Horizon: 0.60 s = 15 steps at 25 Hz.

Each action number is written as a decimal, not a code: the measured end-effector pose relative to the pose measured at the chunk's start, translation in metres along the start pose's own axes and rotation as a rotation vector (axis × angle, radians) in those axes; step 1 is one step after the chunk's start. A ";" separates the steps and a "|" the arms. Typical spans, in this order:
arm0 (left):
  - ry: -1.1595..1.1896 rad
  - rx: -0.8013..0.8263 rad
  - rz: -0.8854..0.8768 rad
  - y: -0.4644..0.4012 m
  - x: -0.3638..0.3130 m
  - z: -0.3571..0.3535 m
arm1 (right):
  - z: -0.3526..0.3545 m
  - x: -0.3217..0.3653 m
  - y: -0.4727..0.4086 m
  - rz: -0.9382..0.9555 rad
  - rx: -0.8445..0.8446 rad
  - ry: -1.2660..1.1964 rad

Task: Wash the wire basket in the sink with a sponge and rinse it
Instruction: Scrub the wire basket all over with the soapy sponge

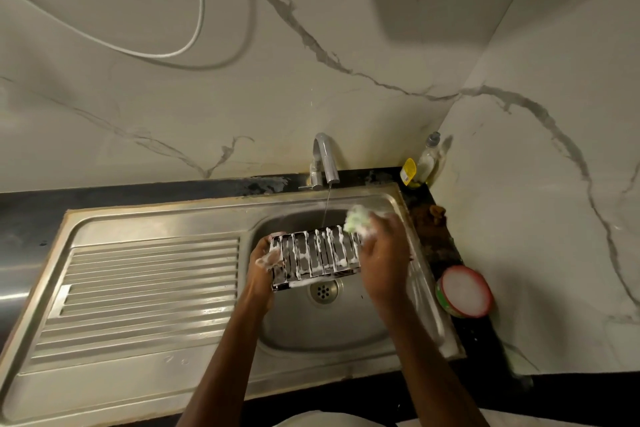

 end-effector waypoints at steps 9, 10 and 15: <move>0.017 -0.005 -0.027 -0.002 -0.004 0.006 | -0.004 0.024 0.034 0.082 -0.035 -0.049; 0.024 -0.008 -0.024 -0.003 -0.006 0.008 | -0.004 0.021 0.036 0.118 -0.014 -0.052; 0.046 0.002 -0.009 -0.006 0.003 0.018 | 0.029 -0.025 -0.001 -0.269 -0.226 0.025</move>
Point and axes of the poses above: each hand's wrist, its own y-axis away from the middle knuckle, its own z-axis out of the back of the hand, x = y × z, the point moved 2 cm from there along -y, towards the middle knuckle, and after that the axes turned 12 degrees about -y, right-handed, at the moved point
